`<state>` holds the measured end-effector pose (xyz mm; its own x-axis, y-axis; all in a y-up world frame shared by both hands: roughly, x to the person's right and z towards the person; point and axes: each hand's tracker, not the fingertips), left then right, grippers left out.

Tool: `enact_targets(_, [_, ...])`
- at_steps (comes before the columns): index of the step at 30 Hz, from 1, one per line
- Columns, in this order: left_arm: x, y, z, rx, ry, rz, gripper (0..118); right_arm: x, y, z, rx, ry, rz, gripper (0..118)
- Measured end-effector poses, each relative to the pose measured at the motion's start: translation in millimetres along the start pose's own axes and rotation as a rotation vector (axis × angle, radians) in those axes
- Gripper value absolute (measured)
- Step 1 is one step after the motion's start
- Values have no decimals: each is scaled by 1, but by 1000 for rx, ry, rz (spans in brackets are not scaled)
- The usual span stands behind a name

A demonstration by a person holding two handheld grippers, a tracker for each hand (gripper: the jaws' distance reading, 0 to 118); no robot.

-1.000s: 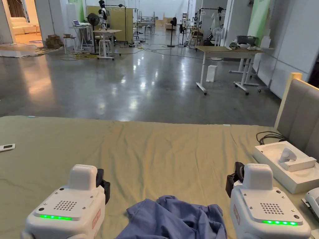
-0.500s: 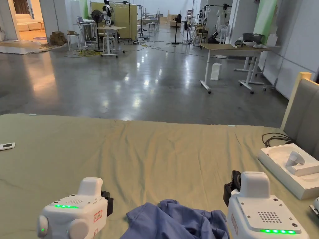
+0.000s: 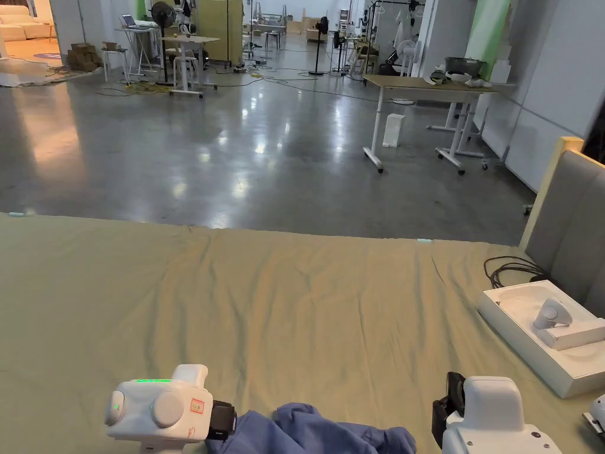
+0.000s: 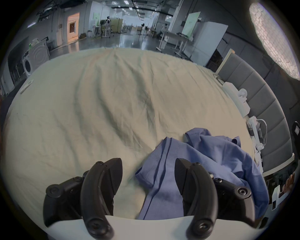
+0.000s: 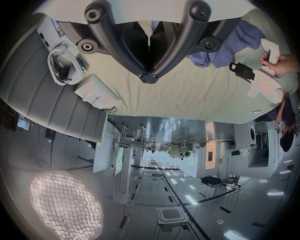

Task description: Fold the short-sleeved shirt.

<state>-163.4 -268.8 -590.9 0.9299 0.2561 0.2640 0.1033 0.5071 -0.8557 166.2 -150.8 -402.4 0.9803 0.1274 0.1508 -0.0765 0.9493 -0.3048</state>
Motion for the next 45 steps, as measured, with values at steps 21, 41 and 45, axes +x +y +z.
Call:
enact_targets(21, [44, -24, 8, -6, 81, -235, 4, 17, -36, -68, -262, 29, 22, 0])
enact_targets(41, [35, -57, 88, 237, 4, -86, 4, -17, -104, -197, -772, 235, 83, 13])
enact_targets(45, [33, -58, 91, 232, -2, -67, 4, -16, -96, -177, -708, 231, 96, 6])
